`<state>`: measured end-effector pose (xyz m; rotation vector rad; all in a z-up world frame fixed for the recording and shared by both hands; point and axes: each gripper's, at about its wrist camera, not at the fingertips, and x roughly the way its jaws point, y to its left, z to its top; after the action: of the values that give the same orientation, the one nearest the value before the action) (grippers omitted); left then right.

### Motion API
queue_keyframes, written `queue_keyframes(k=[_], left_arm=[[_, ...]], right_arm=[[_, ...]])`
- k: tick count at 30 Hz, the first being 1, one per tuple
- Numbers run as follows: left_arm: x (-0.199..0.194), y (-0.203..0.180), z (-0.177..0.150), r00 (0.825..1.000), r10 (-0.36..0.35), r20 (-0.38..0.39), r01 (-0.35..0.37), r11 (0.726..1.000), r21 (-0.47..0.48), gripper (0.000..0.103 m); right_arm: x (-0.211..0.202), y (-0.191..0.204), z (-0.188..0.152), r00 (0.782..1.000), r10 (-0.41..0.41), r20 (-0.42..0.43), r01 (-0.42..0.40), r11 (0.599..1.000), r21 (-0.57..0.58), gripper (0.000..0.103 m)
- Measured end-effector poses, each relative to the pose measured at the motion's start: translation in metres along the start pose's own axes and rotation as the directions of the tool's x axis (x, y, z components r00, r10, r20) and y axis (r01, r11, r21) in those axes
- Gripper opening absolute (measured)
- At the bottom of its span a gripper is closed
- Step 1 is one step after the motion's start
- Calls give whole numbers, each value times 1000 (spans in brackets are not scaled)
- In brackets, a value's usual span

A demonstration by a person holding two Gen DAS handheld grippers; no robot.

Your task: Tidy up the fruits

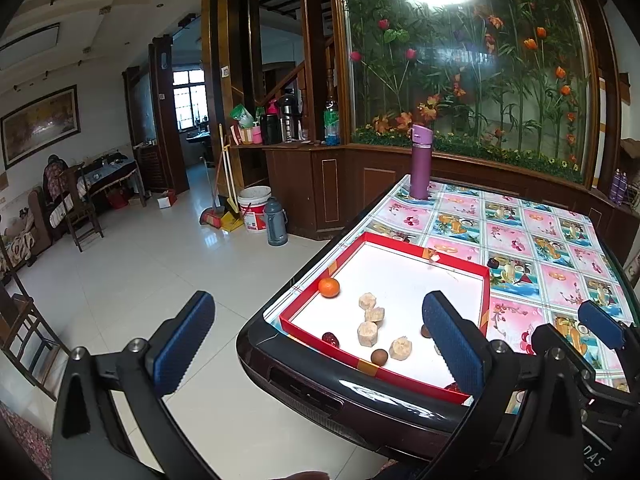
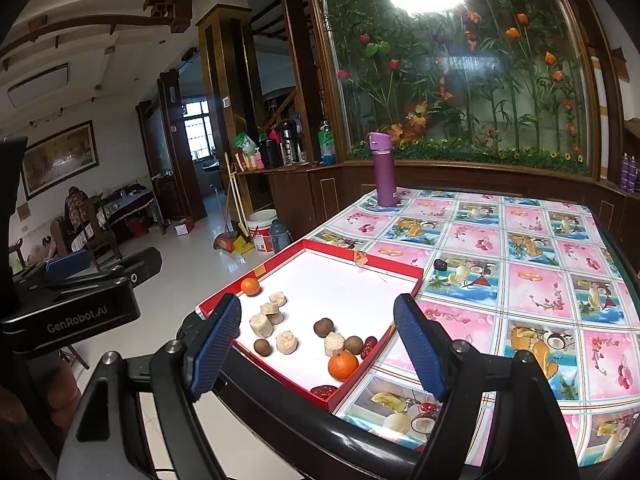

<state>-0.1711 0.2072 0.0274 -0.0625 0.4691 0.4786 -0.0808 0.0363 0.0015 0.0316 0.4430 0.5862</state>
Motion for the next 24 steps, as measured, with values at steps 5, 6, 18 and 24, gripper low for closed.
queue_keyframes(k=[5,6,18,24], left_arm=[[0,0,0,1000,-2,0,2,1000,-2,103],[1,0,0,1000,-4,-1,4,1000,-1,103],[1,2,-3,1000,-5,-5,5,1000,-2,103],[1,1,-5,1000,-8,-7,8,1000,3,103]], right_arm=[[1,1,0,1000,-2,0,2,1000,1,79],[0,0,0,1000,0,-1,0,1000,1,79],[1,1,-3,1000,-2,-5,2,1000,-11,79],[0,2,-4,1000,-2,-3,2,1000,-8,79]])
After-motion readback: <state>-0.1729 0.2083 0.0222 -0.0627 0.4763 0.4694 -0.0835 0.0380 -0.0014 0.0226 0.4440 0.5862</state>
